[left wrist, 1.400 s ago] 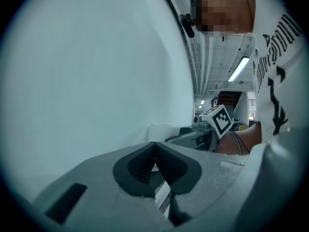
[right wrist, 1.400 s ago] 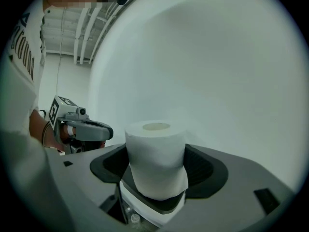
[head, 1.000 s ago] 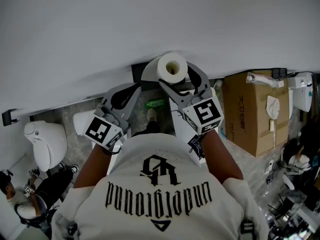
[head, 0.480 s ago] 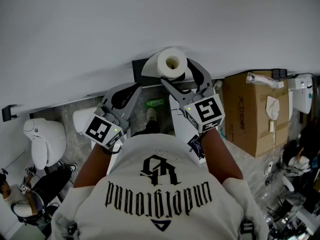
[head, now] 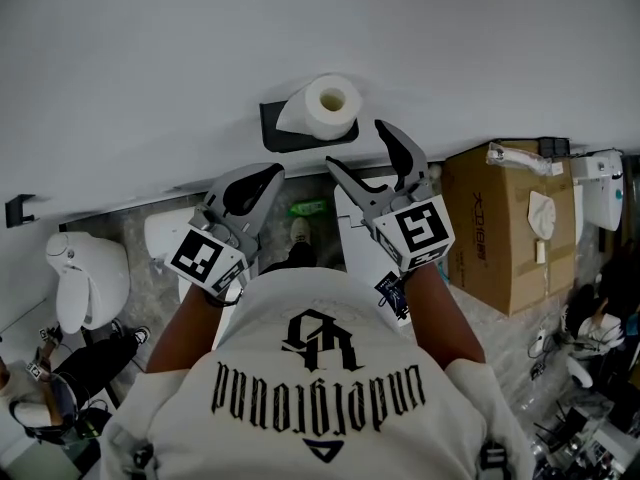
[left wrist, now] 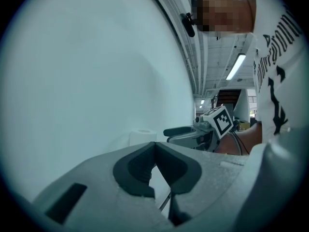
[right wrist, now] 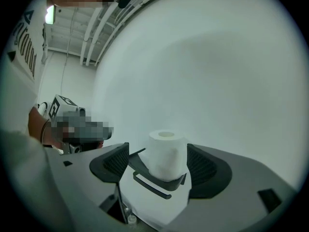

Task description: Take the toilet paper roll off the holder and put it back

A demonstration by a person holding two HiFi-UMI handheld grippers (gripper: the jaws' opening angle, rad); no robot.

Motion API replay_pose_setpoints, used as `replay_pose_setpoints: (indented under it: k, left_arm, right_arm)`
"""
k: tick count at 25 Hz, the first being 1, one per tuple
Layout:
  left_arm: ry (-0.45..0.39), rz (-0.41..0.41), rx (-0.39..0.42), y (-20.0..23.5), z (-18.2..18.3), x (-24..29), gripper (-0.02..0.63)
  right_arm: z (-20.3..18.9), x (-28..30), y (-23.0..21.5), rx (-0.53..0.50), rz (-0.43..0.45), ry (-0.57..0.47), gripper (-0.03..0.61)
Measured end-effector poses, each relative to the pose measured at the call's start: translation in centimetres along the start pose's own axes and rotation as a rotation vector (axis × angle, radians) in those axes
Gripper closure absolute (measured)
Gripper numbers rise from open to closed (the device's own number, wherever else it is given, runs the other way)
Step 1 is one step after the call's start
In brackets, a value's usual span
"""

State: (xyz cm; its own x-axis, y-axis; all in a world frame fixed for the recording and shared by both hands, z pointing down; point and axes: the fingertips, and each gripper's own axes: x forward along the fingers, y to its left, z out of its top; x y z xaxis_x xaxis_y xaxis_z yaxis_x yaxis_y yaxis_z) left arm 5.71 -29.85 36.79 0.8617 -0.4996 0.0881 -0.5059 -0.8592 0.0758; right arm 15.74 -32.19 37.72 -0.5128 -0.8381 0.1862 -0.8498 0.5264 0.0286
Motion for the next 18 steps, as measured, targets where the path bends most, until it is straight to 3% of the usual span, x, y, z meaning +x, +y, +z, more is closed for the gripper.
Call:
replay_pose_setpoints:
  k: [18]
  left_arm:
    - [-0.058,0.02,0.089,-11.5,2.5,-3.4,0.601]
  right_arm:
    - [1.8,-13.0,4.0,-0.067,0.011,-0.074,0.262]
